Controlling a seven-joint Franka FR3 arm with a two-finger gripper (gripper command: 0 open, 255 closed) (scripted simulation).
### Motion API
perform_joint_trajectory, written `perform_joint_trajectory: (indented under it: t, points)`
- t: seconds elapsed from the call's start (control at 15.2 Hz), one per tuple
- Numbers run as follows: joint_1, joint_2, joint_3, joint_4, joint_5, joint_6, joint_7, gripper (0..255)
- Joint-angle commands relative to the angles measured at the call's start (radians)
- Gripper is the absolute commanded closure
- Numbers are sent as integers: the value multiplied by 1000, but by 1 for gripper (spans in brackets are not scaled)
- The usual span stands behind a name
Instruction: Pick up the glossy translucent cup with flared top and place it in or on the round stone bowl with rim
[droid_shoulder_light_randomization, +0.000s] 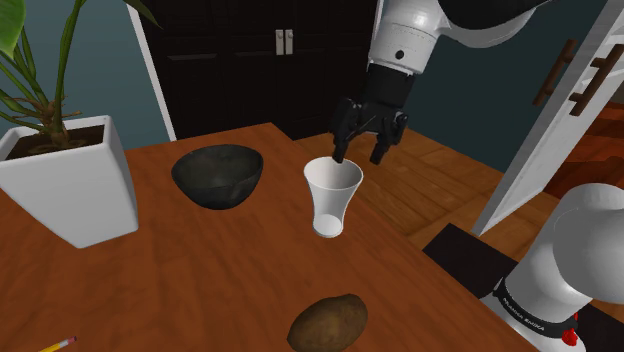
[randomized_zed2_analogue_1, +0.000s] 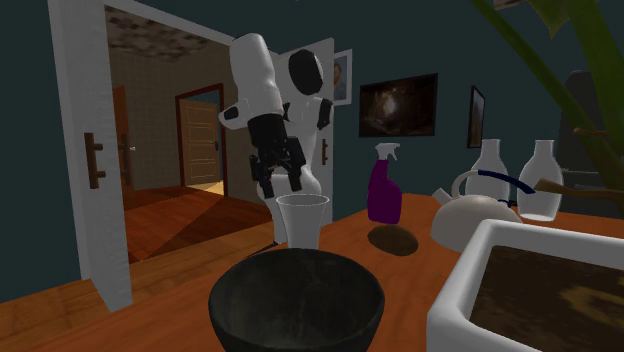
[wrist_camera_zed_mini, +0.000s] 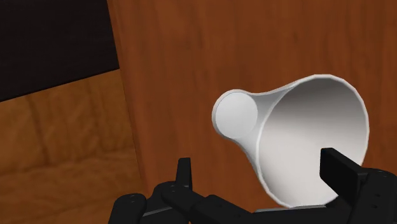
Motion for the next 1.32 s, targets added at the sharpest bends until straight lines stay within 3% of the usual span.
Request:
perform_joint_trajectory:
  t: [0.0,0.33,0.86,0.92,1.25]
  points:
    - [4,8,13,-16,10,30,3,0]
    - [11,24,34,-60,26,94,-1,0]
    - [11,24,34,-60,26,94,-1,0]
    - [11,24,34,-60,26,94,-1,255]
    - [11,24,34,-60,26,94,-1,255]
